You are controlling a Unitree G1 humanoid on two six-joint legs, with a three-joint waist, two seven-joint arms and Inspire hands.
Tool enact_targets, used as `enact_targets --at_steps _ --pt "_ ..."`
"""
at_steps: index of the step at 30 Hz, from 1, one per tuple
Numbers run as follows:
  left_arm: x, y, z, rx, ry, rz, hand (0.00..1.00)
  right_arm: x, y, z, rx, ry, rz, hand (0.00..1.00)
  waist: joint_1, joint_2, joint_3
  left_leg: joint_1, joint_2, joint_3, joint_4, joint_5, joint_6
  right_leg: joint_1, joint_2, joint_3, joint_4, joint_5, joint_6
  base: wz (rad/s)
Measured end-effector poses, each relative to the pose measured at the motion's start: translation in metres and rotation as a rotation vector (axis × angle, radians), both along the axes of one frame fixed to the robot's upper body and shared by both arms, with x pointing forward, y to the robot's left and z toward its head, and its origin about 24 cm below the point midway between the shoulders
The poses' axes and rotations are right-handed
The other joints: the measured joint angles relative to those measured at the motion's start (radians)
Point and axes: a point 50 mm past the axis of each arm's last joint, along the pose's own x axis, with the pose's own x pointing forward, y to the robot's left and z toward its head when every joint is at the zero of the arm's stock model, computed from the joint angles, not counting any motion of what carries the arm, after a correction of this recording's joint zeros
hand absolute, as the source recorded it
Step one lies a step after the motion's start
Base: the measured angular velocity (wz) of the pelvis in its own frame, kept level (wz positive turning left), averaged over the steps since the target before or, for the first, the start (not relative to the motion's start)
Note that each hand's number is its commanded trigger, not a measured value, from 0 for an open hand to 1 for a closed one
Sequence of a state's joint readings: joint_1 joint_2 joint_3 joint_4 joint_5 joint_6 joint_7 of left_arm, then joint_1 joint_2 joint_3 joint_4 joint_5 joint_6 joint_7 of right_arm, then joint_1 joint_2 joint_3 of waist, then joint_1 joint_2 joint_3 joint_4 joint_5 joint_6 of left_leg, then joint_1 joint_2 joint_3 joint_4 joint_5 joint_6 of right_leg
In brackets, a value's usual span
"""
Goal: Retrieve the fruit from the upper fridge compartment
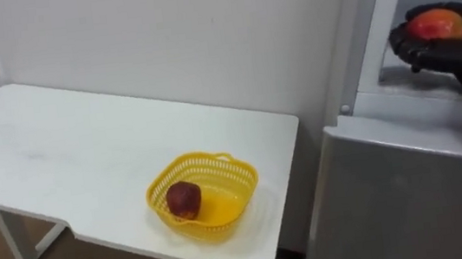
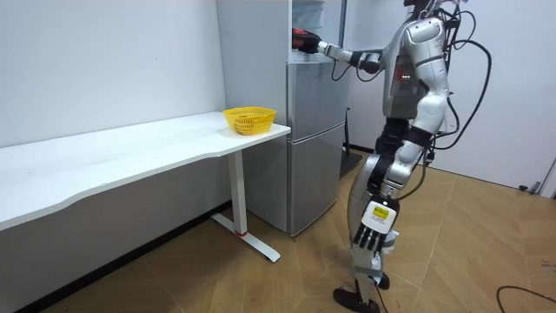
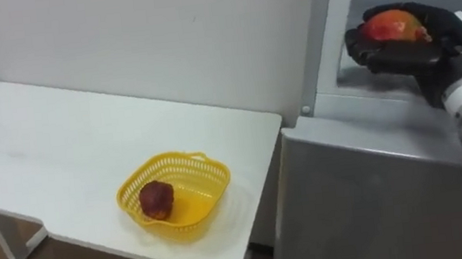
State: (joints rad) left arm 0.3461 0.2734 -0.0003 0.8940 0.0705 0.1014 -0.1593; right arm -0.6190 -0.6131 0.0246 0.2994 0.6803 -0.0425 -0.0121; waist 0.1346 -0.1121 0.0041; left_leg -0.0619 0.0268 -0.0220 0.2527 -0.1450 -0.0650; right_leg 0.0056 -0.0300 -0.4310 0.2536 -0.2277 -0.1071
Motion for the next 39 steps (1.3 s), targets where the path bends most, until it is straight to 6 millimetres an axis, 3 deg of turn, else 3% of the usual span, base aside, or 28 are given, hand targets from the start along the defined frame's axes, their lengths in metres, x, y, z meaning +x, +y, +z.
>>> enact_targets --at_steps 3,8,12,17,20,27,32,35,39 --pt "0.000 -0.002 -0.003 0.016 0.005 0.017 0.00 -0.018 0.033 -0.018 0.026 -0.032 0.078 1.00 -0.011 0.019 -0.0056 0.043 -0.001 0.018 -0.019 -0.001 0.001 0.034 0.003 0.023 -0.017 0.002 0.007 -0.22" --pt "0.008 -0.008 -0.005 0.009 -0.035 0.013 0.00 -0.044 0.062 -0.014 -0.030 -0.118 0.143 1.00 -0.017 0.041 -0.0024 0.084 0.003 0.042 -0.068 -0.002 0.003 0.037 0.007 0.058 -0.016 0.001 0.011 -0.20" --pt "0.003 -0.007 -0.007 0.009 -0.019 0.032 0.00 -0.055 0.076 0.001 -0.143 -0.225 0.161 1.00 -0.020 0.040 0.0000 0.103 0.002 0.075 -0.065 -0.004 0.006 0.053 0.007 0.079 -0.034 0.002 0.017 -0.15" --pt "0.007 -0.007 -0.009 0.007 -0.017 0.029 0.00 -0.072 0.103 0.014 -0.254 -0.354 0.224 1.00 -0.013 0.033 0.0038 0.100 0.002 0.075 -0.063 -0.005 0.007 0.046 0.007 0.082 -0.034 0.001 0.019 -0.02" --pt "0.013 -0.007 -0.009 0.003 -0.028 0.024 0.00 -0.078 0.118 0.014 -0.307 -0.401 0.279 1.00 0.010 0.030 0.0056 0.102 0.001 0.075 -0.064 -0.006 0.009 0.045 0.007 0.086 -0.034 0.001 0.020 0.00" --pt "0.015 -0.009 -0.010 -0.009 -0.015 -0.002 0.00 -0.075 0.148 -0.009 -0.455 -0.336 0.411 1.00 0.050 0.017 0.0070 0.091 -0.001 0.064 -0.065 -0.007 0.010 0.047 0.007 0.073 -0.032 0.004 0.023 0.07" --pt "0.018 -0.011 -0.011 -0.024 -0.012 -0.017 0.00 -0.064 0.153 -0.026 -0.545 -0.255 0.417 1.00 0.087 0.005 0.0128 0.088 -0.003 0.044 -0.065 -0.008 0.012 0.049 0.006 0.069 -0.034 0.002 0.025 0.05" --pt "0.018 -0.012 -0.011 -0.030 -0.011 -0.023 0.00 -0.054 0.158 -0.036 -0.577 -0.204 0.427 1.00 0.114 -0.003 0.0212 0.088 -0.003 0.034 -0.064 -0.008 0.012 0.049 0.007 0.067 -0.035 0.002 0.025 0.03" --pt "0.019 -0.014 -0.011 -0.055 -0.010 -0.037 0.00 -0.038 0.158 -0.056 -0.602 -0.104 0.416 1.00 0.140 -0.013 0.0197 0.074 -0.007 0.011 -0.060 -0.011 0.017 0.049 0.005 0.043 -0.037 0.002 0.027 0.17"
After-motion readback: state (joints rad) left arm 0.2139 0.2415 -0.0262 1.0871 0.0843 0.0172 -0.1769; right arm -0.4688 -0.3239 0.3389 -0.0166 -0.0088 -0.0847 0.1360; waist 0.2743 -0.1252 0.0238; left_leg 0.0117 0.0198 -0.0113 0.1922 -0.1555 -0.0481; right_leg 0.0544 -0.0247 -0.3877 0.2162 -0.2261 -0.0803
